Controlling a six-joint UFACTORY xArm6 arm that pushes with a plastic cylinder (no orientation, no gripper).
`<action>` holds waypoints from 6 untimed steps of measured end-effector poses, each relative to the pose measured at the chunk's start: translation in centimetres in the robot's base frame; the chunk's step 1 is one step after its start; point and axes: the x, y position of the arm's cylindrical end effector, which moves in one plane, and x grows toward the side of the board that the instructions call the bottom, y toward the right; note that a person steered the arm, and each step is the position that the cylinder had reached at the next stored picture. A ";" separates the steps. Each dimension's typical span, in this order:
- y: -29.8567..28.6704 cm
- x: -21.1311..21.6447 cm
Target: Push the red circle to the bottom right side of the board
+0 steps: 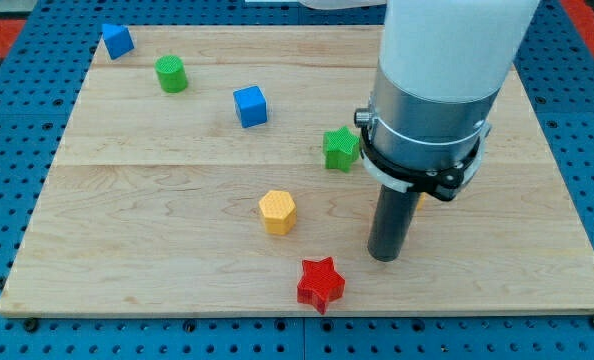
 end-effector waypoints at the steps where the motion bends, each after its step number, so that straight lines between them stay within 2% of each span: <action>1: -6.1 -1.0; 2: -3.3 -4.1; 3: 0.0 -4.7; 5: 6.1 -1.5; 6: 10.5 -1.5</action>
